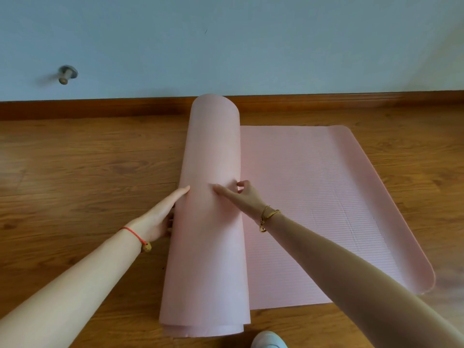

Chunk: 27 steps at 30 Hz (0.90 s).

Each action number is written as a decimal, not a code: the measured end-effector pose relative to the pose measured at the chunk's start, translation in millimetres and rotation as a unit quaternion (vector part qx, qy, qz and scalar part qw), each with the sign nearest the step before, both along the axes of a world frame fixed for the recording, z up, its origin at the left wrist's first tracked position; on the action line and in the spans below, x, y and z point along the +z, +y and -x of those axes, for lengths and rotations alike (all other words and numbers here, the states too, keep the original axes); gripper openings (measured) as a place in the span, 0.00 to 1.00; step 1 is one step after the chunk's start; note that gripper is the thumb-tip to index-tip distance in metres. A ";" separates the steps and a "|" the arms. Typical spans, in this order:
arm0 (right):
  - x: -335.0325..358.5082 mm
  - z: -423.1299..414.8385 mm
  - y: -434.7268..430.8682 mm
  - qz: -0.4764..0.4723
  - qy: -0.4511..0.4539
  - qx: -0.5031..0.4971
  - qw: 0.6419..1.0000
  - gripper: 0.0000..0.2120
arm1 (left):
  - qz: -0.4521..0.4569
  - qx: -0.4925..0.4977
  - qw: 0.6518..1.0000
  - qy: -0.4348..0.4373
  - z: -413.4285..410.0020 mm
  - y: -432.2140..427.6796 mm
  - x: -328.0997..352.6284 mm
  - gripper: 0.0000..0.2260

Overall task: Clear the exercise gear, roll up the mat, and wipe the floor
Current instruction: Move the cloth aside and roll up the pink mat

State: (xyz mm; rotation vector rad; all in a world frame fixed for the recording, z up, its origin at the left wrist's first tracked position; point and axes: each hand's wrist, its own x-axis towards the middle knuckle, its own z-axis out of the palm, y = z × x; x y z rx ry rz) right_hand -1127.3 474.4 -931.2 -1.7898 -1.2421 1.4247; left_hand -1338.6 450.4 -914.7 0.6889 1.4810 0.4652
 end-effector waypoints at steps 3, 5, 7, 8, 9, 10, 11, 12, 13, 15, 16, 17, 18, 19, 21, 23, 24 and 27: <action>1.9 16.5 -0.5 0.012 0.026 -0.004 1.000 0.55 | -0.021 0.011 1.000 0.017 7.3 2.9 8.1 0.20; 3.8 30.1 0.3 0.033 0.079 -0.001 0.996 0.46 | -0.042 0.007 0.999 0.033 22.9 5.4 13.9 0.23; 2.7 47.0 2.0 0.065 0.139 0.021 0.988 0.36 | -0.070 0.008 0.996 0.055 41.5 7.4 20.4 0.26; 0.6 56.2 3.3 0.083 0.172 0.040 0.981 0.33 | -0.088 0.011 0.994 0.069 51.0 7.7 23.6 0.26; -2.3 66.3 4.7 0.099 0.204 0.060 0.972 0.31 | -0.105 0.021 0.990 0.088 60.3 7.4 27.5 0.27; -4.8 75.8 5.8 0.111 0.230 0.080 0.963 0.30 | -0.120 0.040 0.986 0.111 69.0 7.5 30.5 0.31; -7.5 84.7 7.3 0.121 0.248 0.095 0.957 0.30 | -0.122 0.063 0.981 0.140 77.3 7.8 32.7 0.37; -9.1 92.7 8.4 0.129 0.257 0.107 0.952 0.29 | -0.116 0.088 0.974 0.174 84.0 6.9 35.1 0.42; -11.4 99.9 10.0 0.135 0.259 0.118 0.949 0.26 | -0.113 0.104 0.967 0.203 88.5 5.3 35.7 0.44; -16.2 109.1 11.7 0.139 0.248 0.127 0.950 0.17 | -0.128 0.109 0.954 0.246 84.3 -2.6 38.9 0.41; -18.4 110.1 11.3 0.136 0.236 0.126 0.954 0.15 | -0.135 0.106 0.951 0.257 78.2 -6.6 38.2 0.41; -21.2 109.2 11.3 0.129 0.226 0.123 0.958 0.14 | -0.142 0.103 0.950 0.260 70.4 -10.7 37.3 0.42; -23.6 105.9 11.4 0.119 0.219 0.116 0.962 0.14 | -0.143 0.102 0.950 0.256 61.1 -15.3 36.9 0.44; -25.0 100.7 11.9 0.104 0.217 0.105 0.965 0.16 | -0.142 0.096 0.952 0.254 51.7 -18.7 36.3 0.45; -27.3 87.2 14.3 0.070 0.213 0.068 0.972 0.22 | -0.137 0.073 0.951 0.267 35.5 -21.3 32.9 0.44; -30.4 70.6 18.3 0.029 0.184 0.005 0.982 0.26 | -0.156 0.039 0.948 0.276 18.8 -20.3 34.5 0.39; -30.9 61.9 20.1 0.004 0.154 -0.031 0.988 0.25 | -0.178 0.015 0.945 0.274 9.9 -19.0 35.9 0.35; -34.3 34.8 25.6 -0.014 0.110 -0.138 0.984 0.11 | -0.225 -0.014 0.947 0.229 -15.6 -12.6 40.1 0.18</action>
